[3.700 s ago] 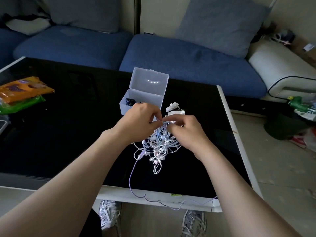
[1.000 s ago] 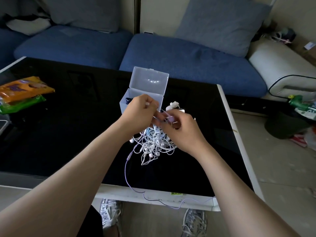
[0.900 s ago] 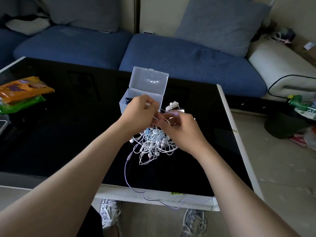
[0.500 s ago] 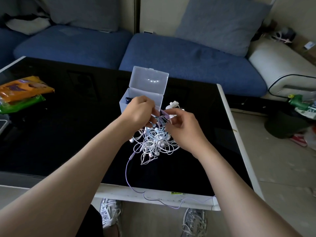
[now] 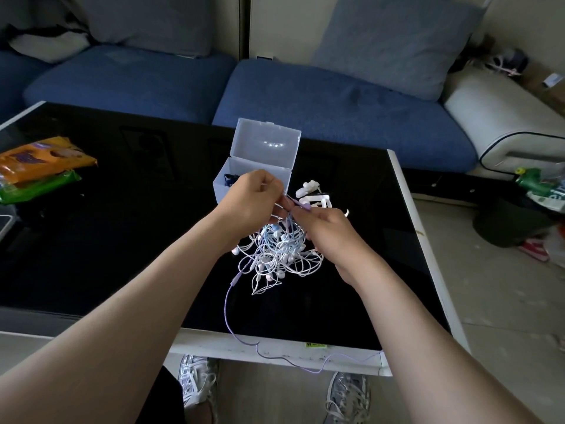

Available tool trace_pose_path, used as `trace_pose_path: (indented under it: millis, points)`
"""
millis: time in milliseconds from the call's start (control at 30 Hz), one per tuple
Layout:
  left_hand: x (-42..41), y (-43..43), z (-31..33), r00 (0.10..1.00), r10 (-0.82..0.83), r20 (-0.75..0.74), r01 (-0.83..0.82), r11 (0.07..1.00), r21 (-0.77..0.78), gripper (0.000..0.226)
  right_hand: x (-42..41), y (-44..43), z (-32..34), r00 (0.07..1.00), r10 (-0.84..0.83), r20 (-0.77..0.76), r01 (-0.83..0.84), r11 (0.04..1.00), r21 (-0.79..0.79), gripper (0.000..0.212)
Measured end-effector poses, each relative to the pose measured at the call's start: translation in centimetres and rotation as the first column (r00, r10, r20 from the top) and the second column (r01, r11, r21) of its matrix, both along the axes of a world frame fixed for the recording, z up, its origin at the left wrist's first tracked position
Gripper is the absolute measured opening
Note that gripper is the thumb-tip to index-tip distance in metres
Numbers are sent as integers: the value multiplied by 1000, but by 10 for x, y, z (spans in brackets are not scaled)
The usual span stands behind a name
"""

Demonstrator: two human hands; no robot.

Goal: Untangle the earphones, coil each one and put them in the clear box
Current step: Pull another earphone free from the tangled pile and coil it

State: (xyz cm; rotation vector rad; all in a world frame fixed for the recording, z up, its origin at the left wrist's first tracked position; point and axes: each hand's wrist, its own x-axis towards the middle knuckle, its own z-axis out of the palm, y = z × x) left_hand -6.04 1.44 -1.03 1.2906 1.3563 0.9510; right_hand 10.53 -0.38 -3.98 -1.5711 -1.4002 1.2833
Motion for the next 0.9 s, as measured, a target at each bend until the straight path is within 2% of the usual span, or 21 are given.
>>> trace_pose_path:
  millis: [100, 233, 333, 400, 433, 500, 533, 633, 767, 833, 900]
  points:
    - [1, 0, 0, 1000, 3, 31, -3, 1000, -1, 22, 0, 1, -3, 999, -42, -31, 42, 999, 10, 35]
    - [2, -1, 1, 999, -14, 52, 14, 1000, 3, 21, -1, 3, -6, 991, -113, -70, 115, 993, 23, 11]
    - [3, -3, 3, 996, -22, 83, 21, 1000, 6, 22, -2, 3, -9, 971, -194, -139, 200, 979, 27, 8]
    - [4, -3, 5, 994, -38, 102, 38, 999, 4, 22, -4, 5, -7, 933, -291, -212, 290, 956, -40, 5]
    - [5, -3, 5, 994, -39, 104, 39, 999, 2, 22, -5, 6, -5, 901, -351, -253, 338, 936, -94, 9]
    - [5, -2, 7, 993, -28, 116, 29, 1000, -11, 20, -6, 9, -2, 834, -461, -305, 415, 886, -205, 31]
    - [5, -2, 7, 990, -19, 138, 23, 999, -27, 19, -6, 11, -1, 802, -502, -323, 440, 863, -248, 34]
    - [5, -2, 10, 969, 8, 247, 18, 995, -102, 21, -7, 13, -1, 722, -553, -415, 422, 828, -369, 19]
    - [3, 0, 10, 934, 1, 357, 73, 978, -195, 43, -11, 13, 4, 626, -586, -515, 371, 805, -464, 8]
    - [2, -1, 9, 944, 2, 331, 70, 976, -204, 45, -12, 14, 5, 608, -580, -542, 342, 808, -480, 9]
    - [2, -1, 9, 967, 27, 255, 22, 982, -190, 37, -10, 13, 5, 592, -580, -560, 334, 809, -485, 10]
